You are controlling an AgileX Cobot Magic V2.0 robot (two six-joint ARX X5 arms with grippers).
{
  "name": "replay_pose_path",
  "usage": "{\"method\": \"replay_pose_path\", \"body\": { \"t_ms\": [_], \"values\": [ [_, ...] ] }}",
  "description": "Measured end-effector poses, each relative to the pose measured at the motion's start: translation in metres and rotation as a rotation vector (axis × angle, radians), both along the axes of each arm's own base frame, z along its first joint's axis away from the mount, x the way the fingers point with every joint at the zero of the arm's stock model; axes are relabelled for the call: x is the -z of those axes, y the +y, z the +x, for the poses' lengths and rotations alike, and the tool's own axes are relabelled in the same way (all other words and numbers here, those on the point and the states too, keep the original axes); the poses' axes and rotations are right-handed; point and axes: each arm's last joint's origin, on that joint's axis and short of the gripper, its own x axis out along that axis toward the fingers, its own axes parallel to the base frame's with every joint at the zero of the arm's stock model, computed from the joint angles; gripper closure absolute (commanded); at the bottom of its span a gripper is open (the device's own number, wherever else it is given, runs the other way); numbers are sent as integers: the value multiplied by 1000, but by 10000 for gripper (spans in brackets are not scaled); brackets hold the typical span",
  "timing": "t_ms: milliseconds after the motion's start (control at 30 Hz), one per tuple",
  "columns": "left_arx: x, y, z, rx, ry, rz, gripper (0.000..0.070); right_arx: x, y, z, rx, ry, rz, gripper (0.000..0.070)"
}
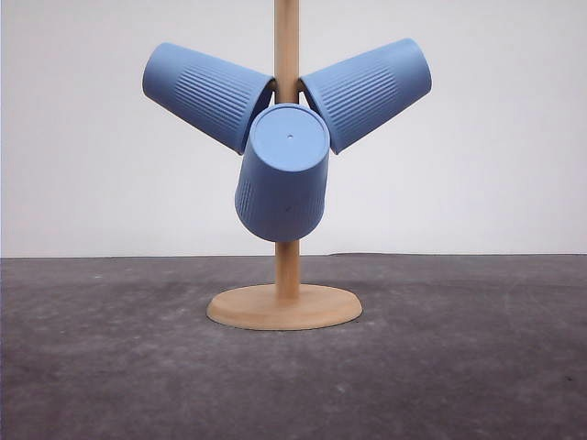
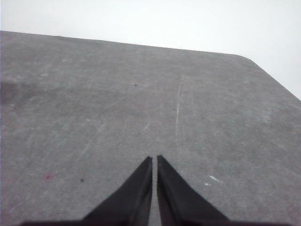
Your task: Place three cups
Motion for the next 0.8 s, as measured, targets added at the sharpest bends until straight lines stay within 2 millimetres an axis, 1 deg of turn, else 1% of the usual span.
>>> {"method": "replay_pose_path", "body": {
  "t_ms": [800],
  "values": [
    [0, 0, 0, 0, 0, 0, 700, 0, 0, 0, 0, 0, 0, 684]
  ]
}}
